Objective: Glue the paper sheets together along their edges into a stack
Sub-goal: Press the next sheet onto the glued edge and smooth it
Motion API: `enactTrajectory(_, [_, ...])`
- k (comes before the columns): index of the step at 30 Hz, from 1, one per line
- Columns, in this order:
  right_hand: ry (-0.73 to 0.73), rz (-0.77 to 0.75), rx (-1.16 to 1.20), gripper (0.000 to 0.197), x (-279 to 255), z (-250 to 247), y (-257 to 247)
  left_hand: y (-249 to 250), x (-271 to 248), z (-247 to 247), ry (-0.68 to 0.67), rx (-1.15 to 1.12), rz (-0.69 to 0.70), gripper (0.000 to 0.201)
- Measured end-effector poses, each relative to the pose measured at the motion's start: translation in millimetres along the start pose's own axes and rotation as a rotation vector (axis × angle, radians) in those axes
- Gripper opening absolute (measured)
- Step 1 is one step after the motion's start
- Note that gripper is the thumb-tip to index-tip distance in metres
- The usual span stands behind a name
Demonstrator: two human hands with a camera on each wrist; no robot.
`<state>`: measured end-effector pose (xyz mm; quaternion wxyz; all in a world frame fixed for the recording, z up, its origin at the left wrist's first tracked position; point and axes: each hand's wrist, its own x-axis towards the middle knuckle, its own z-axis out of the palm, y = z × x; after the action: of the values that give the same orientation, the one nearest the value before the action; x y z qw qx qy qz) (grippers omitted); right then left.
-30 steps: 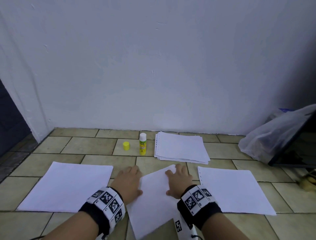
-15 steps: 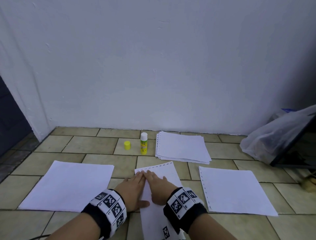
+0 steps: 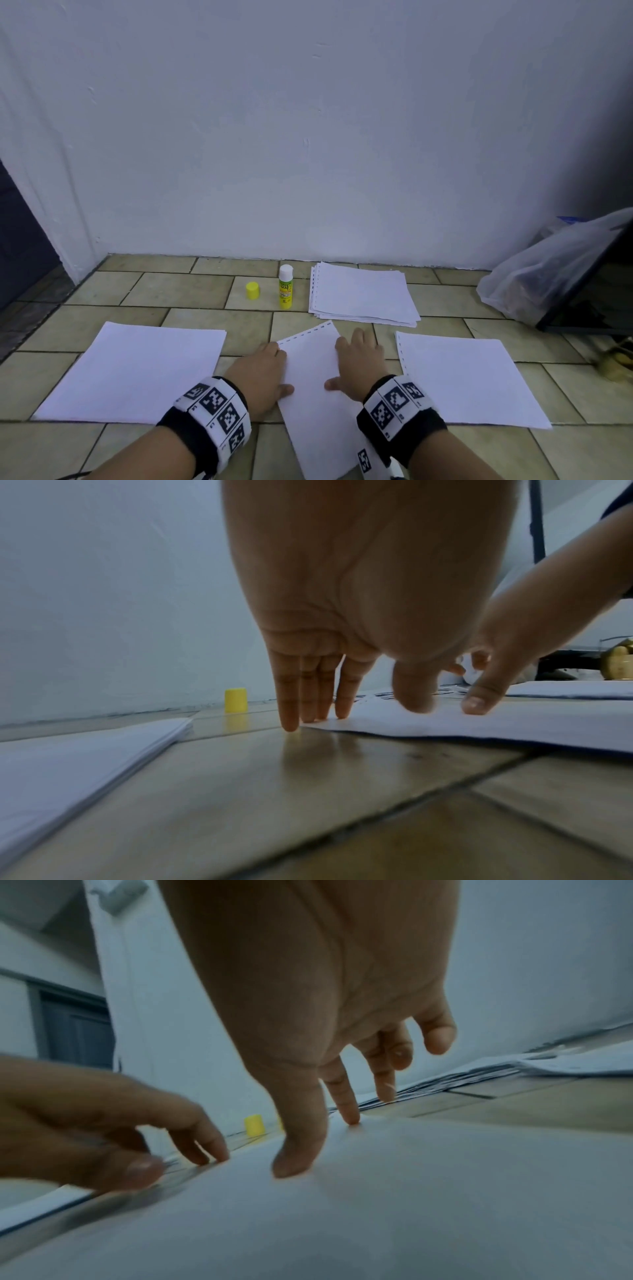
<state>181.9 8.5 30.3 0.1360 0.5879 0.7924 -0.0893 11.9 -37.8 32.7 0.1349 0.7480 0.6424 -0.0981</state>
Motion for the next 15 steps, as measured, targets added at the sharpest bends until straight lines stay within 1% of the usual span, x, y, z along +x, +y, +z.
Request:
enactTrajectory(2, [-0.016, -0.01, -0.012, 0.055, -4.3, 0.8, -8.0, 4.1, -2.3, -3.0, 0.031, 0.077, -0.01, 0.031])
enactTrajectory(3, [-0.023, -0.036, 0.002, 0.048, -5.6, 1.7, -11.7, 4.4, -3.1, -3.6, 0.031, 0.105, -0.014, 0.029])
enactTrajectory(4, [-0.028, -0.069, 0.019, 0.045, -6.0, 3.0, -14.4, 2.9, -2.8, -3.6, 0.024, 0.107, -0.018, 0.029])
enactTrajectory(6, [-0.038, -0.15, 0.058, 0.051, -4.5, 5.5, -15.6, -2.1, -4.0, -5.7, 0.023, 0.052, -0.004, 0.035])
enactTrajectory(7, [-0.041, -0.188, 0.074, 0.056, -3.6, 6.1, -15.1, -5.4, -4.1, -6.3, 0.026, 0.018, 0.01, 0.043])
enactTrajectory(8, [-0.04, -0.222, 0.082, 0.059, -2.9, 5.9, -14.5, -9.2, -3.2, -5.5, 0.014, -0.01, 0.018, 0.055])
enactTrajectory(10, [-0.042, -0.264, 0.076, 0.063, -1.3, 5.5, -12.4, -16.9, -0.3, -1.3, -0.06, -0.03, 0.028, 0.084])
enactTrajectory(11, [-0.046, -0.269, 0.074, 0.064, -0.3, 5.3, -10.7, -19.7, 1.5, 0.6, -0.11, -0.018, 0.027, 0.094])
enactTrajectory(13, [-0.065, -0.245, 0.095, 0.068, 1.8, 4.8, -4.4, -24.4, 4.6, 4.6, -0.184, -0.001, 0.019, 0.103])
enactTrajectory(15, [-0.105, -0.182, 0.14, 0.084, 3.2, 3.5, 6.8, -27.1, 6.2, 7.5, -0.22, -0.009, 0.013, 0.104])
